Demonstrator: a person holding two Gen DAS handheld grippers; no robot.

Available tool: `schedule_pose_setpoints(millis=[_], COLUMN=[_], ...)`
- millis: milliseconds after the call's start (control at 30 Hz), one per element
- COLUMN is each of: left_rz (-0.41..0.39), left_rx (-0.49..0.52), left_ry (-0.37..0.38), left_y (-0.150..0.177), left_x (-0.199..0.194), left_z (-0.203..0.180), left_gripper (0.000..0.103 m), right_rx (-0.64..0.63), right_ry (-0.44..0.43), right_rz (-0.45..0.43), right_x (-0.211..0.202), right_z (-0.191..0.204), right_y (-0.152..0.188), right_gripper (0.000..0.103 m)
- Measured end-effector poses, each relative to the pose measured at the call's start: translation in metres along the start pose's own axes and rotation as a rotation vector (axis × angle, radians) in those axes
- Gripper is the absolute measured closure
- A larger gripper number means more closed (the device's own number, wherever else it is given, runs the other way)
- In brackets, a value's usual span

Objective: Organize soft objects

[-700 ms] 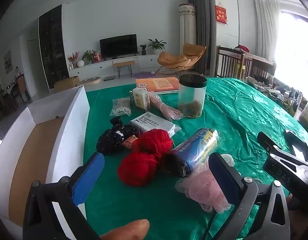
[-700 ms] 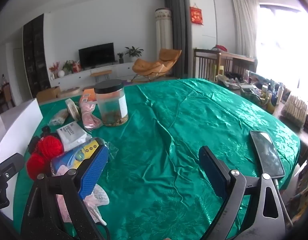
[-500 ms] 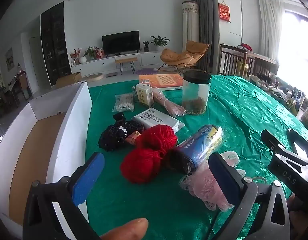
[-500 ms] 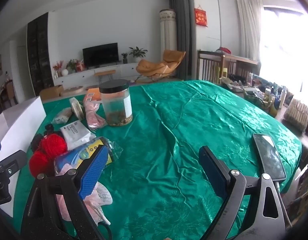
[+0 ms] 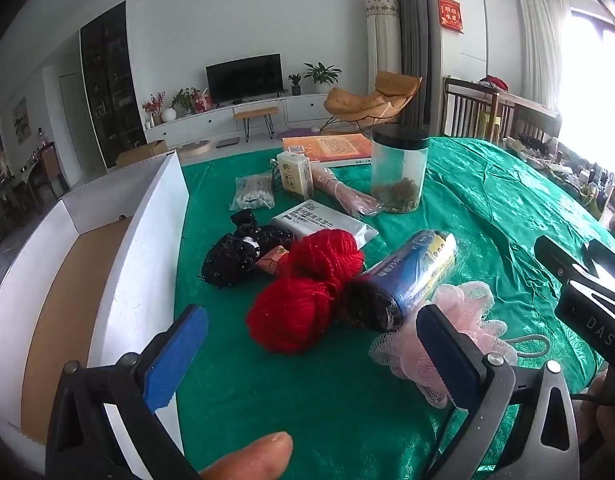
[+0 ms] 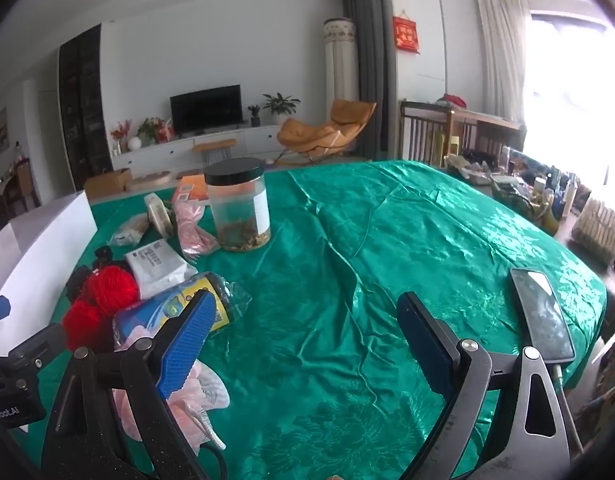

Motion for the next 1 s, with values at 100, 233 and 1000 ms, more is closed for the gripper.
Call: schedule_pose_setpoints(millis=[100, 233, 1000], left_rz=[-0.001, -0.003, 0.006], left_rx=[0.006, 0.008, 0.006], left_ry=[0.002, 0.002, -0.005], left_y=[0.0001, 0.0002, 0.0028], left_x=[-0.0010, -0.0025, -0.0005], left_z=[-0.0016, -0.0021, 0.0016], left_gripper=[0.000, 0.000, 0.000], right_rx=[0.002, 0.001, 0.005], right_ry=[-0.002, -0.001, -0.002], right_rz=[-0.002, -0.002, -0.005], right_x=[0.0004, 0.0007, -0.0004], right_z=[0.0002, 0.0007, 0.0004], right_y=[-0.0002, -0.0008, -0.0006], right_gripper=[0.010, 0.010, 0.010])
Point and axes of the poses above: each gripper's, at about its wrist camera, not at the fingertips, and x roughly the way its jaws point, z to its left, y to its underside, the point moved 6 cm from there along x, roughly the way its jaws point, and after that the axes turned 8 degrees about -x, right-handed, at the moved point
